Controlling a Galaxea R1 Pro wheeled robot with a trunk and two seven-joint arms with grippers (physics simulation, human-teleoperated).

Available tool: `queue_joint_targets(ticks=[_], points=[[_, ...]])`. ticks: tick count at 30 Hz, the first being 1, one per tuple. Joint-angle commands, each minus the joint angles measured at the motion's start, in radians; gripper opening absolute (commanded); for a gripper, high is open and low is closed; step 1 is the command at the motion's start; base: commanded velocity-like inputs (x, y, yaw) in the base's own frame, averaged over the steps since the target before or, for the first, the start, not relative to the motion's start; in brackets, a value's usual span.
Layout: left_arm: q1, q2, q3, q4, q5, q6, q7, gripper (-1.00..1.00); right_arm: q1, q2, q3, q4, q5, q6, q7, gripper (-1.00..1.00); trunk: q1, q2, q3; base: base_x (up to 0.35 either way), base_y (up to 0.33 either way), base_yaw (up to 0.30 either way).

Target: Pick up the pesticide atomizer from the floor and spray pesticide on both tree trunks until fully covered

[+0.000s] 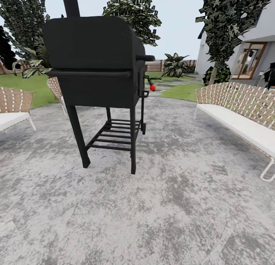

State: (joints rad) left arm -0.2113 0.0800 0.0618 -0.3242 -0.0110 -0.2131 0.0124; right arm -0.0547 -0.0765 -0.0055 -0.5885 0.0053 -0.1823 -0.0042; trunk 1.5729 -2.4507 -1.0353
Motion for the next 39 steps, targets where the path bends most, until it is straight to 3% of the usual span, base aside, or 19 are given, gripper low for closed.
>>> queue_joint_targets(ticks=[1, 39], points=[[0.0, 0.0, 0.003, 0.001, -0.001, -0.003, 0.001, 1.0, -0.001, 0.0, 0.0, 0.001, 0.0, -0.003, 0.0, 1.0, 0.0, 0.0, -0.001, 0.283, -0.199, 0.0], [0.0, 0.0, 0.003, 0.001, 0.003, -0.002, 0.001, 1.0, -0.001, 0.004, 0.002, 0.0, -0.004, 0.0, 0.008, 1.0, 0.0, 0.0, -0.001, 0.281, -0.205, 0.0]])
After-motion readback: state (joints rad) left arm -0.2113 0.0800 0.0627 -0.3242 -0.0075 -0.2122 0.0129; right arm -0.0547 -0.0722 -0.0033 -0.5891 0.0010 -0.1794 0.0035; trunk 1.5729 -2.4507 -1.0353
